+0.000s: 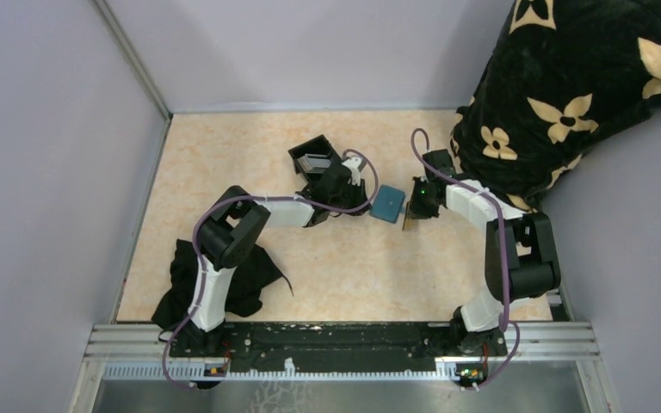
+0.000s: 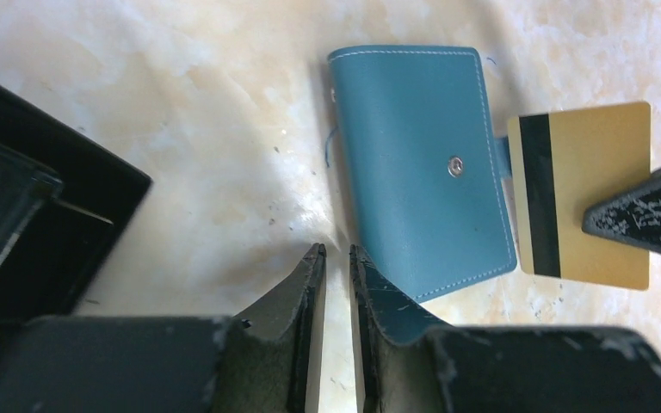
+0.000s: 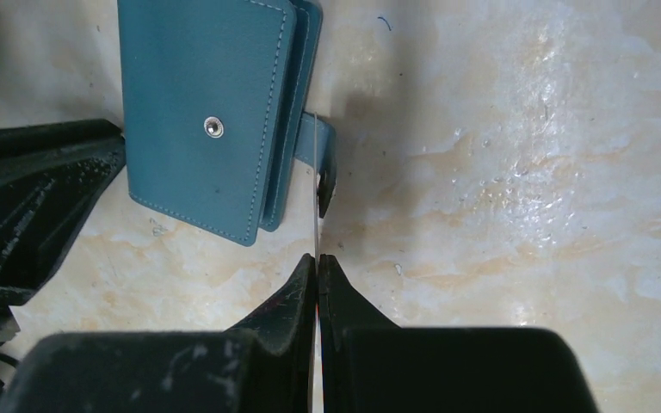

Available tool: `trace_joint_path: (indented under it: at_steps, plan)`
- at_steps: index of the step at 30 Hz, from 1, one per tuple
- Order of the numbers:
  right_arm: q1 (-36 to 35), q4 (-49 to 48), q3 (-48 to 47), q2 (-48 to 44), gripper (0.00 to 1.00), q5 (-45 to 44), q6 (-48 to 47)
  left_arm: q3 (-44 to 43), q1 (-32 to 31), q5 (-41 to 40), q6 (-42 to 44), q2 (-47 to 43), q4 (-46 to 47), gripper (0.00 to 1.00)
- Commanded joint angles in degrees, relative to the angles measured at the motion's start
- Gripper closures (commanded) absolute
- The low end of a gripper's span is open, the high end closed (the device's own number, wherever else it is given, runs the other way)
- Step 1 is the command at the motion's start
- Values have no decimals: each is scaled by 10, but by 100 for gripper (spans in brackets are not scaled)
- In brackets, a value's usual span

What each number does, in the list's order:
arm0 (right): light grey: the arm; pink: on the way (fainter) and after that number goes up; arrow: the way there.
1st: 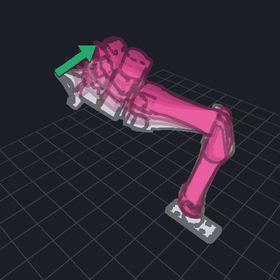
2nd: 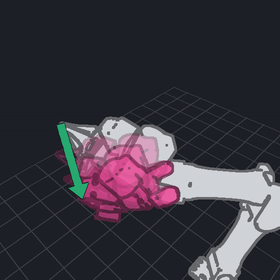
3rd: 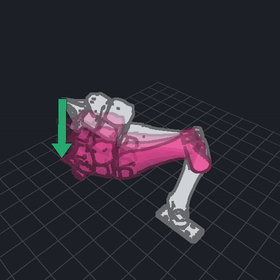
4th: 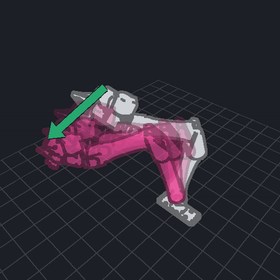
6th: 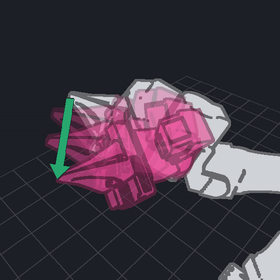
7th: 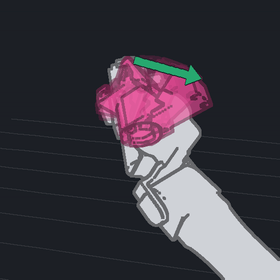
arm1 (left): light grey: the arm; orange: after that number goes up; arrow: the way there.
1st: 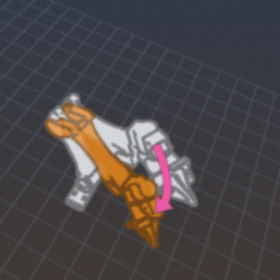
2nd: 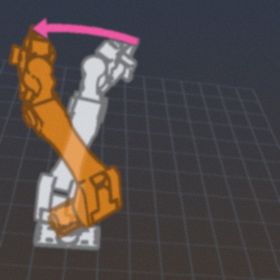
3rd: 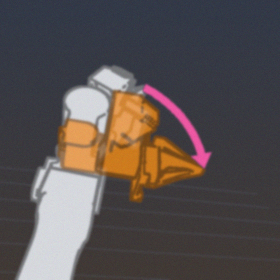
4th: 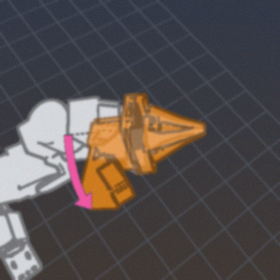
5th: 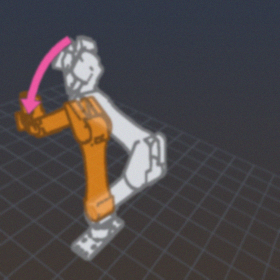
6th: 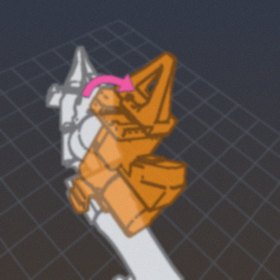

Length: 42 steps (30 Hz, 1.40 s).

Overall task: Put the credit cards into the card holder
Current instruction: Open the card holder at the center of the board.

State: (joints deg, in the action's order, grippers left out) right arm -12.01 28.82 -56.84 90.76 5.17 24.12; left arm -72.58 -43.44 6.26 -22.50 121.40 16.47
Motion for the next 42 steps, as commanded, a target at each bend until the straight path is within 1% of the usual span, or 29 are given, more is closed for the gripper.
trace_joint_path:
  at_steps: [1, 6, 13, 42]
  plan:
    - [19, -51, 5, -31, 100, 42, 3, 31, -15, 8, -8, -8, -27, 77]
    - [45, -77, 17, -30, 100, 91, 6, 45, -22, 5, -14, -13, -26, 78]
    - [58, -96, 21, -21, 100, 119, 4, 47, -24, -4, -14, -12, -30, 78]
    - [77, -146, 33, 25, 100, 168, 8, 30, -25, -11, -8, -4, -46, 78]
